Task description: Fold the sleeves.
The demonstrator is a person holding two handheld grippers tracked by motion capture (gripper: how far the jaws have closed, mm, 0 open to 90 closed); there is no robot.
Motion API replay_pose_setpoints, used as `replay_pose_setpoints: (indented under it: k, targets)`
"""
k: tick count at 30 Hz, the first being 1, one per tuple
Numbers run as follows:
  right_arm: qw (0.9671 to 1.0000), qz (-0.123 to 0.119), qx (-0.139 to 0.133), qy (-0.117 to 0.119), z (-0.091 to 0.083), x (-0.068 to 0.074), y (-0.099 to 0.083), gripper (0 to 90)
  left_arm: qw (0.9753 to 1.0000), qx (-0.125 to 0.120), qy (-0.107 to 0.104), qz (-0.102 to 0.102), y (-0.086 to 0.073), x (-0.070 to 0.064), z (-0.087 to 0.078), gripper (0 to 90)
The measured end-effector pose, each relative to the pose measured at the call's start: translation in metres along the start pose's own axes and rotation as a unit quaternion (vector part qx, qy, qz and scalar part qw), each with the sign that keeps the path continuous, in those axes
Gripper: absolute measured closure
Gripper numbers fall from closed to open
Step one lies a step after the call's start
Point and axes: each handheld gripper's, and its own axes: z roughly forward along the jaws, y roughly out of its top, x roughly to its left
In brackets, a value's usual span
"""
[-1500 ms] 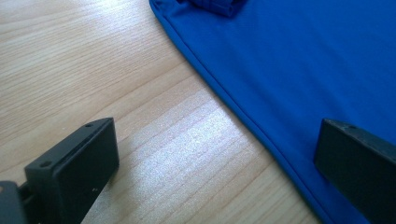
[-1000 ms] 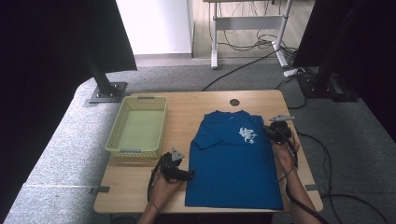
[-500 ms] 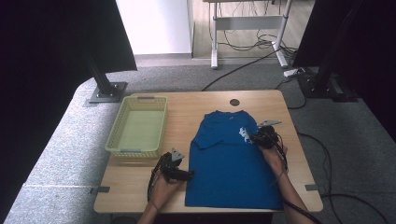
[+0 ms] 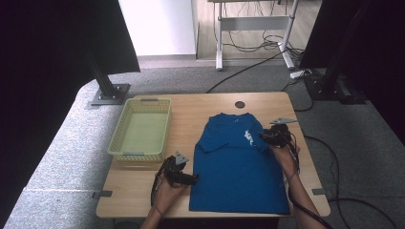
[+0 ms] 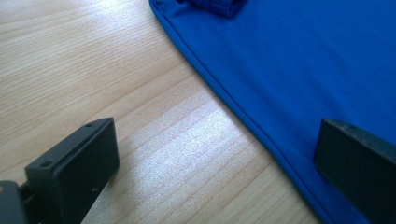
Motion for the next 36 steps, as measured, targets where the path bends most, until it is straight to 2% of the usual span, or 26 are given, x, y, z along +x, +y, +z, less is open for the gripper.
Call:
replay_pose_setpoints:
  k: [8, 10, 13, 15, 18, 23, 26, 29, 33, 36]
  targets:
    - [0.9991, -0.024, 0.029, -0.018, 0.022, 0.001, -0.011, 63.2, 1.0, 0.0, 0.0, 0.0, 0.0, 0.0, 0.0, 0.0]
    - [0.9987, -0.029, 0.038, -0.019, 0.026, 0.001, -0.012, 70.4, 1.0, 0.0, 0.0, 0.0, 0.0, 0.0, 0.0, 0.0]
    - [0.9991, -0.019, 0.036, -0.007, 0.026, 0.003, -0.012, 83.3, 1.0, 0.0, 0.0, 0.0, 0.0, 0.0, 0.0, 0.0]
    - [0.9988, -0.025, 0.04, -0.01, 0.026, 0.005, -0.012, 86.7, 1.0, 0.0, 0.0, 0.0, 0.0, 0.0, 0.0, 0.0]
    - [0.9988, -0.03, 0.036, -0.013, 0.022, 0.008, -0.009, 87.0, 1.0, 0.0, 0.0, 0.0, 0.0, 0.0, 0.0, 0.0]
    - [0.9995, -0.027, 0.018, -0.001, 0.013, 0.012, -0.001, 86.9, 1.0, 0.0, 0.0, 0.0, 0.0, 0.0, 0.0, 0.0]
    - [0.9995, -0.029, 0.006, 0.013, 0.009, 0.02, 0.006, 86.8, 1.0, 0.0, 0.0, 0.0, 0.0, 0.0, 0.0, 0.0]
    - [0.9987, -0.039, 0.003, 0.034, 0.013, 0.032, 0.013, 86.5, 1.0, 0.0, 0.0, 0.0, 0.0, 0.0, 0.0, 0.0]
    - [0.9973, -0.047, 0.01, 0.055, 0.022, 0.038, 0.015, 78.3, 1.0, 0.0, 0.0, 0.0, 0.0, 0.0, 0.0, 0.0]
    - [0.9978, -0.035, 0.0, 0.056, 0.018, 0.033, 0.016, 74.5, 1.0, 0.0, 0.0, 0.0, 0.0, 0.0, 0.0, 0.0]
